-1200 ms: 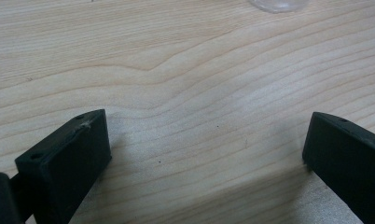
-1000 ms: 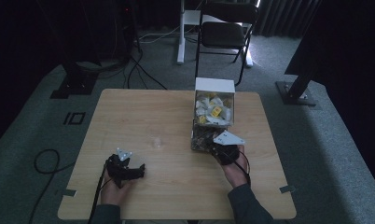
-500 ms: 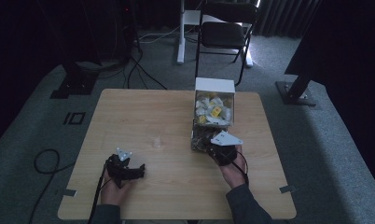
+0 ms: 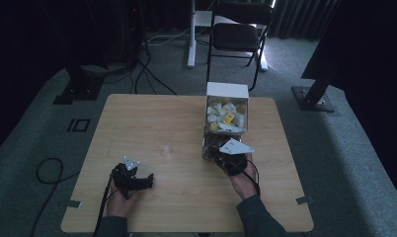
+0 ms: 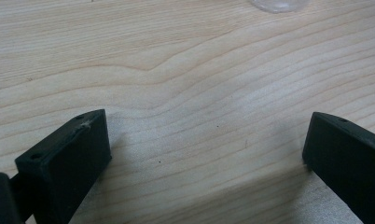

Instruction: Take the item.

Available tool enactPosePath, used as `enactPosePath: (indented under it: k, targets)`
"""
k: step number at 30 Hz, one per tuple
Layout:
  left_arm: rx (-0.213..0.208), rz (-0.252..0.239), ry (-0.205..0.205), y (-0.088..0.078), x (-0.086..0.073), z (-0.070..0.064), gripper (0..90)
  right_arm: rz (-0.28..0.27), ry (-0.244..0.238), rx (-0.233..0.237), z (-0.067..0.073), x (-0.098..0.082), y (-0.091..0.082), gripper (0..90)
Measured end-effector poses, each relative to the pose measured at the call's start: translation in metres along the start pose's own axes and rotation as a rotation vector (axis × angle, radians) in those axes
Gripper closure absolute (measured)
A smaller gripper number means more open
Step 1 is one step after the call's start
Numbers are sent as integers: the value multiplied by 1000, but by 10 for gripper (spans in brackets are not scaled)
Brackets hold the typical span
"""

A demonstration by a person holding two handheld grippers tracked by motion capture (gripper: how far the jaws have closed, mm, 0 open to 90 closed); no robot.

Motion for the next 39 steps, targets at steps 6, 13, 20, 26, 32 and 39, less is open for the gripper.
enactPosePath:
  k: [6,13,20,26,32,39]
  targets:
    - [1,0,0,0,0,0,12,-2,-10,8,3,3,3,900]
    - [0,1,-1,0,0,0,12,-10,-17,12,7,9,6,900]
    - [0,1,-1,0,0,0,12,-14,-24,17,10,12,8,900]
    - [0,0,-1,0,0,0,12,-16,-28,24,13,18,12,900]
    - [0,1,0,0,0,0,12,-15,-32,29,15,22,17,900]
    - [0,1,0,0,0,0,12,-16,-33,33,17,24,22,900]
Point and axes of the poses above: each handheld gripper's, and its own axes: y roughly forward along the jaws, x roughly out of its top, z roughly to its left, the point moved 5 cm from there along y, roughly forward along the jaws, and after that the axes turned 10 degrees about x, right-handed, at the moved point
